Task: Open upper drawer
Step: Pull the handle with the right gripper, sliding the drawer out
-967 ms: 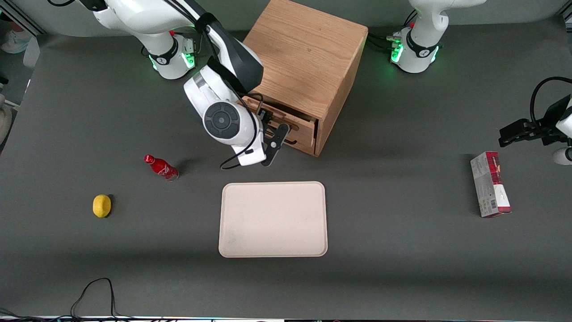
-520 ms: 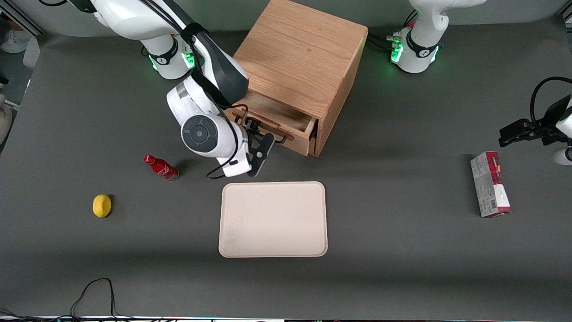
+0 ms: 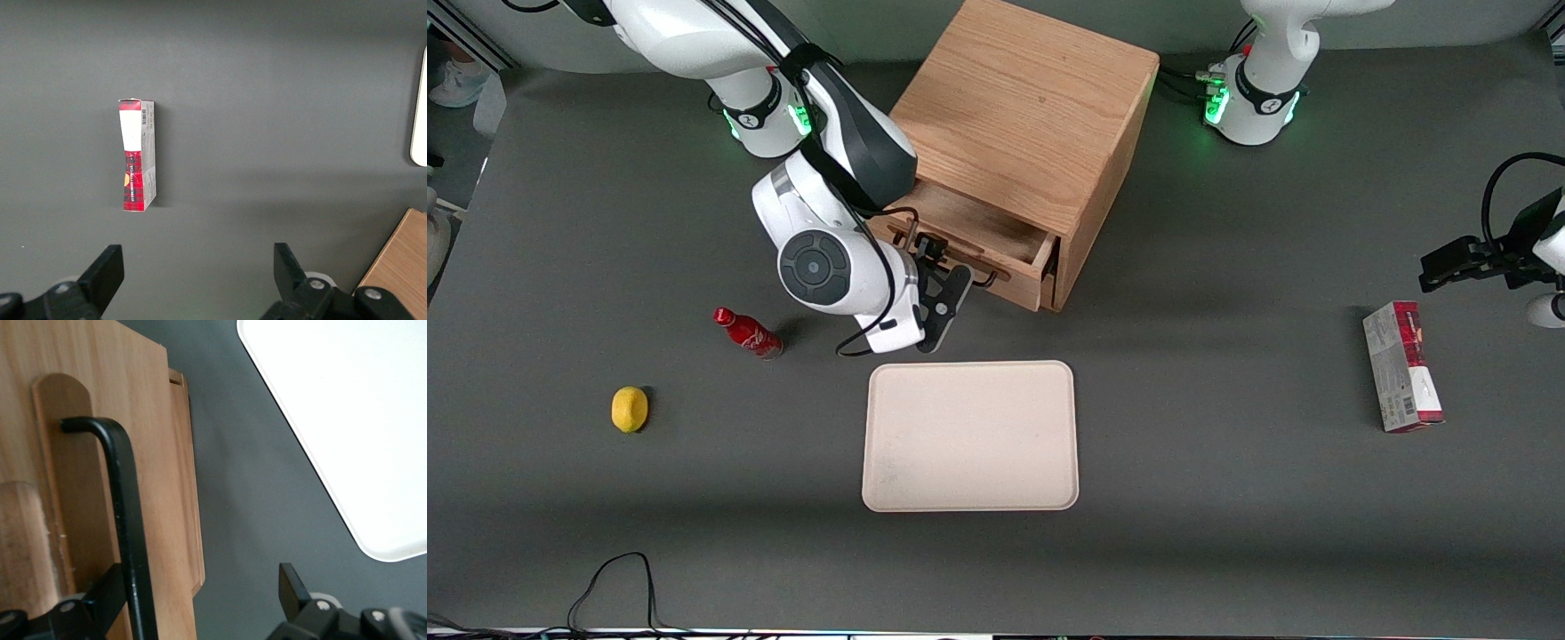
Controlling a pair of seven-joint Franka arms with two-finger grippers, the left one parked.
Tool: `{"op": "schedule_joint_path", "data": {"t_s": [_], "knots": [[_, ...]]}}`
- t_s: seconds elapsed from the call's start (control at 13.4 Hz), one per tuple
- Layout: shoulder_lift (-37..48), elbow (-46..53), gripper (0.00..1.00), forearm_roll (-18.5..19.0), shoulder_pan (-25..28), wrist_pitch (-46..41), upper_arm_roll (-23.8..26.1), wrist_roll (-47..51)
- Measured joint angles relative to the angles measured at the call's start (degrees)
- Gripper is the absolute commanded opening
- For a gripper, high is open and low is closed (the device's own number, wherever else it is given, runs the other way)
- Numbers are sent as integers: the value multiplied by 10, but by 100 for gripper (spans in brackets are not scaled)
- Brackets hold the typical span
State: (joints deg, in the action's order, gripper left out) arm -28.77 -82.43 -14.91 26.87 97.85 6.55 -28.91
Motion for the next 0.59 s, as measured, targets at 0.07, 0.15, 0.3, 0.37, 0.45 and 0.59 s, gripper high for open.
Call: {"op": "schedule_joint_path", "data": {"t_s": [0.07,0.15,0.3,0.37,0.45,0.59], "knots": [[0,0,100,-2,-1,0,0,0],[0,0,100,-3,-2,0,0,0],[0,0,100,-4,-3,1,0,0],[0,0,100,-4,-3,2,0,0],[0,1,100,-4,-3,3,0,-1],[0,6,100,-4,-3,4,0,-2]]}}
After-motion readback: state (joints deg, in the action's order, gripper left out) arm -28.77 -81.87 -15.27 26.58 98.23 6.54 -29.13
